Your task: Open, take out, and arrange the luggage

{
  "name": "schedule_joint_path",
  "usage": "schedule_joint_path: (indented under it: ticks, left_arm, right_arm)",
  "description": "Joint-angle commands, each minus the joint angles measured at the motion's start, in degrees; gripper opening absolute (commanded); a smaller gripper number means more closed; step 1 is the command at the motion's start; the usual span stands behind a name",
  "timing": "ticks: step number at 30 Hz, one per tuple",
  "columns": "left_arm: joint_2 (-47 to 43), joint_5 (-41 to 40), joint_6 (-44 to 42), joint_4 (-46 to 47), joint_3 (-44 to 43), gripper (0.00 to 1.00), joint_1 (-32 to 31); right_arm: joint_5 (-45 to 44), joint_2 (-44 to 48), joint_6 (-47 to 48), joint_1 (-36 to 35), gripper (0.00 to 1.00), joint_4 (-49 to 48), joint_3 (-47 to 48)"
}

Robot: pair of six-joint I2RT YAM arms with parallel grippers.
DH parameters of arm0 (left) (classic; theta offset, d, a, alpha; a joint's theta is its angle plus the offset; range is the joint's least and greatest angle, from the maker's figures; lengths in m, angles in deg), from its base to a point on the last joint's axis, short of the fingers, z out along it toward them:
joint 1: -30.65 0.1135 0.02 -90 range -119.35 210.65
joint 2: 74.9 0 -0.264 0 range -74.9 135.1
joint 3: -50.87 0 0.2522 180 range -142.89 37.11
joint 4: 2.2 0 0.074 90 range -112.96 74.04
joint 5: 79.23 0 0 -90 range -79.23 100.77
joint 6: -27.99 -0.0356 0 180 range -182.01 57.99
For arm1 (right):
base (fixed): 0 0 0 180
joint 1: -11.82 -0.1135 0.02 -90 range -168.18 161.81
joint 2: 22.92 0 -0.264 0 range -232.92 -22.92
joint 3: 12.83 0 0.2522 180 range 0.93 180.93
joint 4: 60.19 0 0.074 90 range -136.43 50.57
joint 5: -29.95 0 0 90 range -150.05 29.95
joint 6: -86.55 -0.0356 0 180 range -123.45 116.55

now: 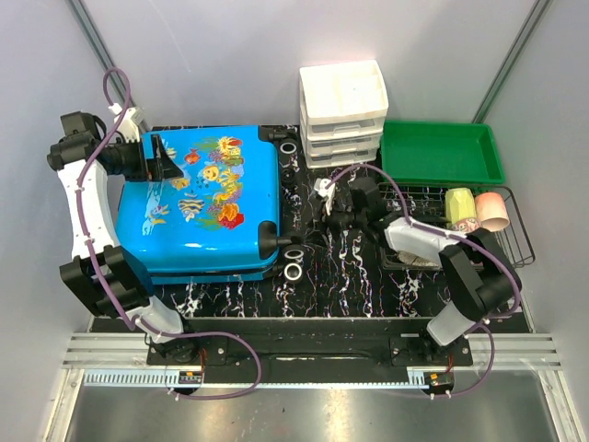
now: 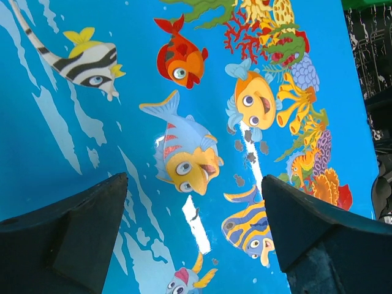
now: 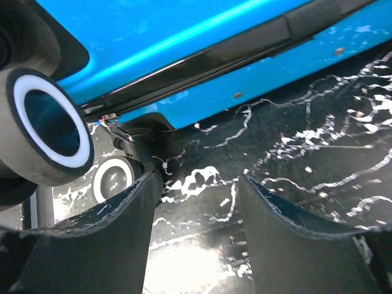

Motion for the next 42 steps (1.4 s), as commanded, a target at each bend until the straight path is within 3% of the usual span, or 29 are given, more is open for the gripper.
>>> schedule_joint_path:
  ticks: [1,14,31,36,42]
  left_arm:
    - [-1.7,0.7,-1.9,-1.9,-0.2,0.95,0.4]
    - [-1.7,-1.0,-1.2,-3.0,-0.1,0.94,0.4]
    - [-2.6,-4.1,-0.9,-3.1,2.6,0.93,0.4]
    - [-2.9,-5.0,-1.0,-3.0,3.8,0.93,0.5]
    - [-2.9,-6.1,-1.2,-3.2,3.6,0.93,0.4]
  right_arm:
    - [5.6,-2.0,-5.4,-3.5,0.65,-24.2,-4.0]
    - [8.4,-10.0,-12.3,-9.4,0.59,-45.4,-9.2]
    - [4.3,-12.3,-20.3,-13.3,0.48,-57.1,-12.1]
    - [1.2,-12.9,-22.1,-14.0,0.30,-59.7,-12.2]
    - [-0.3,-14.1,-22.6,-14.3,0.18,-62.3,-11.9]
